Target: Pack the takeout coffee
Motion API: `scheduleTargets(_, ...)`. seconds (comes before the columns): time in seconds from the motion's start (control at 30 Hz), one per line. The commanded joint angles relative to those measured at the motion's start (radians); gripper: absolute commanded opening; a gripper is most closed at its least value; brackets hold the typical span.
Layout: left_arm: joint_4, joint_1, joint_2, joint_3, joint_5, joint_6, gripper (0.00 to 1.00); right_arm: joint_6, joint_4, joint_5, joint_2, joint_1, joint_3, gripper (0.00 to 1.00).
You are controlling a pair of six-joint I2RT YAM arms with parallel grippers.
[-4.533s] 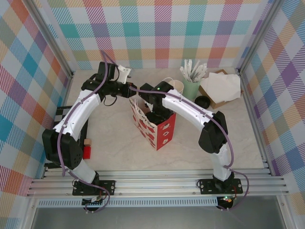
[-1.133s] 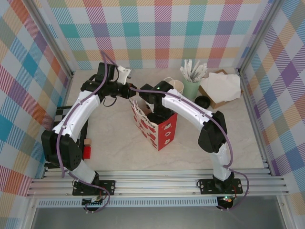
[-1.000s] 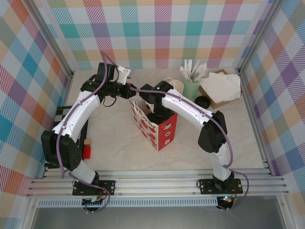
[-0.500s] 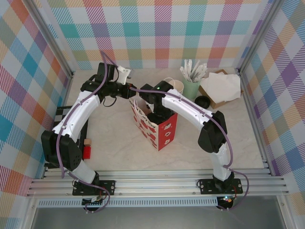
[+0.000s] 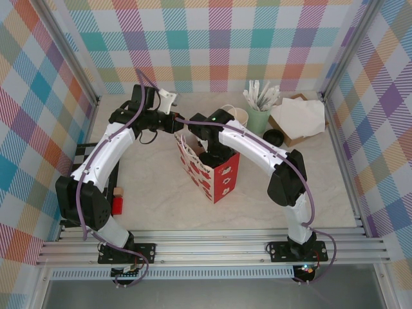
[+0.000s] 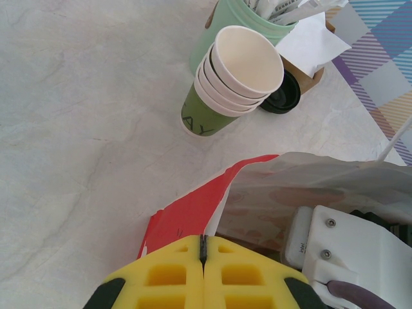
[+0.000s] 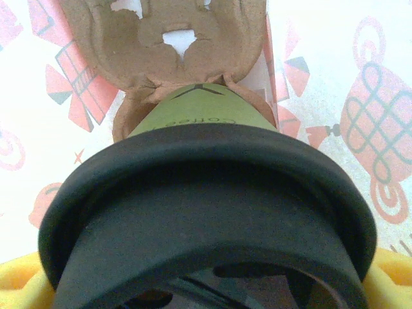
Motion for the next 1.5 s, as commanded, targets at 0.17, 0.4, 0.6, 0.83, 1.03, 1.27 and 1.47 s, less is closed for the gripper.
scheduleTargets(0.17,0.034,0.005,-0.03,-0.019,-0.023,0.02,0.0,0.015,-0.045,0.012,0.007,-0.005,-0.012,0.61)
scheduleTargets(0.4,0.036,-0.001,-0.032,-0.021,0.045,0.065,0.0,0.022,-0.076,-0.003,-0.003,-0.005,0.054,0.61)
scheduleTargets(0.6,0.033,-0.005,-0.049,-0.018,0.028,0.097,0.0,0.034,-0.134,-0.003,0.023,-0.005,0.105,0.61)
scheduleTargets(0.83,0.078,-0.006,-0.068,-0.028,0.037,0.083,0.0,0.042,-0.194,-0.037,0.056,-0.003,0.134,0.61)
scheduleTargets(1.03,0.168,-0.036,-0.118,-0.077,0.061,0.071,0.0,0.053,-0.156,-0.048,0.074,-0.004,0.138,0.61)
scheduleTargets(1.27,0.173,-0.061,-0.099,-0.08,0.091,0.093,0.0,0.046,-0.188,-0.064,0.139,-0.004,0.245,0.61)
scheduleTargets(1.47,0.154,-0.058,-0.089,-0.064,0.021,0.122,0.0,0.045,-0.222,-0.065,0.122,-0.004,0.256,0.61)
